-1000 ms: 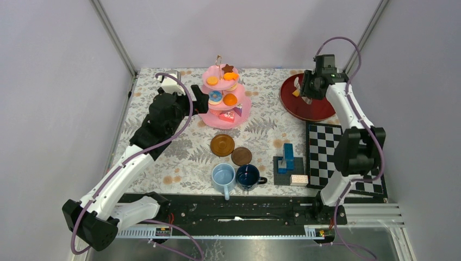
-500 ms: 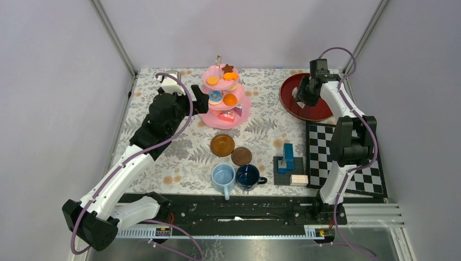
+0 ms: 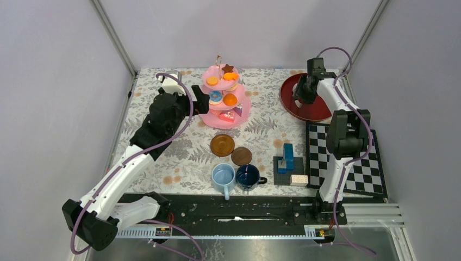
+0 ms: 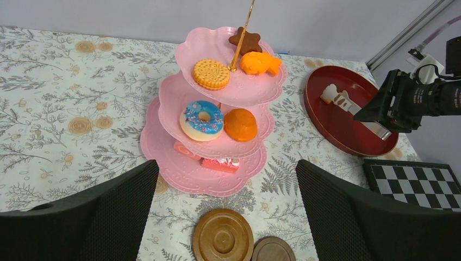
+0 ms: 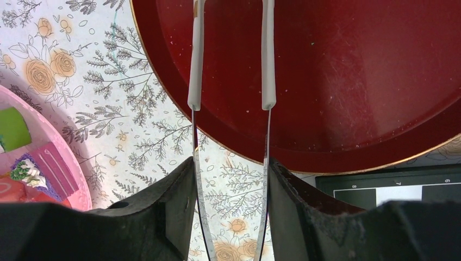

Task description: Serve the afternoon tea

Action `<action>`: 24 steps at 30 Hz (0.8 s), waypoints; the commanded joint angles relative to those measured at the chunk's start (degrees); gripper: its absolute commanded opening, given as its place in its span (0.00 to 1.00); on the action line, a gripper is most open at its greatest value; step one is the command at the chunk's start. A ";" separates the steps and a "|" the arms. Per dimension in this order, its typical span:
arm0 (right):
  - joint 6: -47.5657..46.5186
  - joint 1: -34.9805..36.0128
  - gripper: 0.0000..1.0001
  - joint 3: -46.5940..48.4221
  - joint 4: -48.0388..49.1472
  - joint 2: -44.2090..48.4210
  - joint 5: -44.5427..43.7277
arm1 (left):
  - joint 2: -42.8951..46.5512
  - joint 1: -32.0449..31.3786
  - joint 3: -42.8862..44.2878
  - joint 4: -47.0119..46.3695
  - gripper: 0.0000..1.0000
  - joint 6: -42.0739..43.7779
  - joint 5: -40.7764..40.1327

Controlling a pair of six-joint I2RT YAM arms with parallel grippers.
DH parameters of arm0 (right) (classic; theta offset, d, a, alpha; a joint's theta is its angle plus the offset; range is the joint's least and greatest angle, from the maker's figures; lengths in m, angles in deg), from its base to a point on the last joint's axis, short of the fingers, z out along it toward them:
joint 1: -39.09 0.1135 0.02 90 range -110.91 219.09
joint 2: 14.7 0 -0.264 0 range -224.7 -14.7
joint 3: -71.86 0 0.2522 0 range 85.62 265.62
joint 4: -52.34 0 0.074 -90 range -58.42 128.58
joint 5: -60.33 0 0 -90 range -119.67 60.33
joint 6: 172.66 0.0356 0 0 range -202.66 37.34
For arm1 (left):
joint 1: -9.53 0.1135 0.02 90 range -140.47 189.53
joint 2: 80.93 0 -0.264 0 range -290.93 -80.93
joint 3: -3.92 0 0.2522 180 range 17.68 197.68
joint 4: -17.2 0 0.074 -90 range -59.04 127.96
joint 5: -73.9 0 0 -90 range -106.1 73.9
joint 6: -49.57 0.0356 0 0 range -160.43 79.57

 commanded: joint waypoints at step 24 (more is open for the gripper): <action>-4.40 1.96 0.55 12.51 -4.08 -7.80 -2.85 | 1.08 -0.35 -0.36 -2.98 0.99 -0.10 0.11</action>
